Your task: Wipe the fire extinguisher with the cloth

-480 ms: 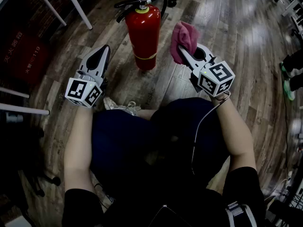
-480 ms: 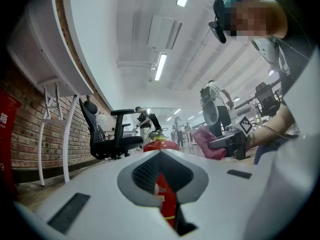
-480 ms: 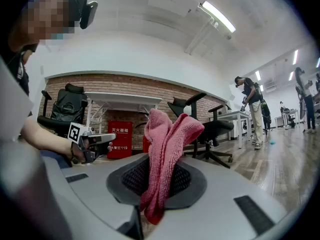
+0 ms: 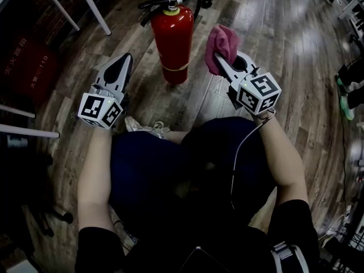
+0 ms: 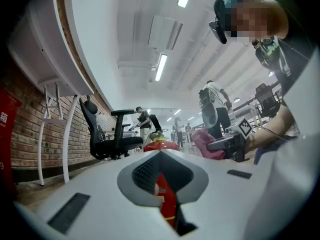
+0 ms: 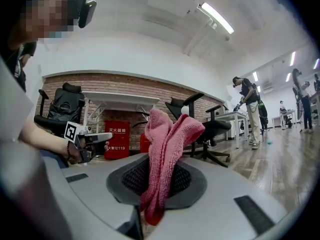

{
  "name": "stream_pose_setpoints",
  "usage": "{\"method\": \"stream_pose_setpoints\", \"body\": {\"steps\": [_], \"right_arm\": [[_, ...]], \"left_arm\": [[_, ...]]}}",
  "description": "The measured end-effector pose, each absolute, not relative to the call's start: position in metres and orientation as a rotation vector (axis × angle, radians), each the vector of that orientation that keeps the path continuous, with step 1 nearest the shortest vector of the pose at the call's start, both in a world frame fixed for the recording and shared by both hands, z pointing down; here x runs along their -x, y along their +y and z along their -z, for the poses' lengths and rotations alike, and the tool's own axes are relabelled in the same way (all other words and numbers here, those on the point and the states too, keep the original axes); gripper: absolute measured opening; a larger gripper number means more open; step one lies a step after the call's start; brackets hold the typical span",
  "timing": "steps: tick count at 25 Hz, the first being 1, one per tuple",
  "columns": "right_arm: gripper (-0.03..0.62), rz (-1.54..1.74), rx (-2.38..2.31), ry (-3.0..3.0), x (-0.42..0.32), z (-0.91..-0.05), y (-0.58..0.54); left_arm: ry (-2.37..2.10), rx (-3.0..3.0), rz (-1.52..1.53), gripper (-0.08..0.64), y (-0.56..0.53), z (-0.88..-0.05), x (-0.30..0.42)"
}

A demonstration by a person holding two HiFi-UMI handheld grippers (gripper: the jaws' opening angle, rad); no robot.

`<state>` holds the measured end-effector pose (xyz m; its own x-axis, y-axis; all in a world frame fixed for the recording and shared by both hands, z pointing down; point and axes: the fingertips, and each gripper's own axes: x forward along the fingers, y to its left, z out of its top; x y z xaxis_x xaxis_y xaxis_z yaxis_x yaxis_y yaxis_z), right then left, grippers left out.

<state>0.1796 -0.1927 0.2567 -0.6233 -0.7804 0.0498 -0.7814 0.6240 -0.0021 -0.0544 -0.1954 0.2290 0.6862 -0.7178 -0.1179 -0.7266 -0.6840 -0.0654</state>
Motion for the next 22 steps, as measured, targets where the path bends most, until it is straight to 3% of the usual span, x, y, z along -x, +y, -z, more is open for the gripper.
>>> {"method": "stream_pose_setpoints", "body": {"steps": [22], "right_arm": [[0.071,0.293,-1.338,-2.391,-0.15,-0.266,-0.276]], "left_arm": [[1.202,2.765,-0.134,0.014,-0.199,-0.224,0.061]]}}
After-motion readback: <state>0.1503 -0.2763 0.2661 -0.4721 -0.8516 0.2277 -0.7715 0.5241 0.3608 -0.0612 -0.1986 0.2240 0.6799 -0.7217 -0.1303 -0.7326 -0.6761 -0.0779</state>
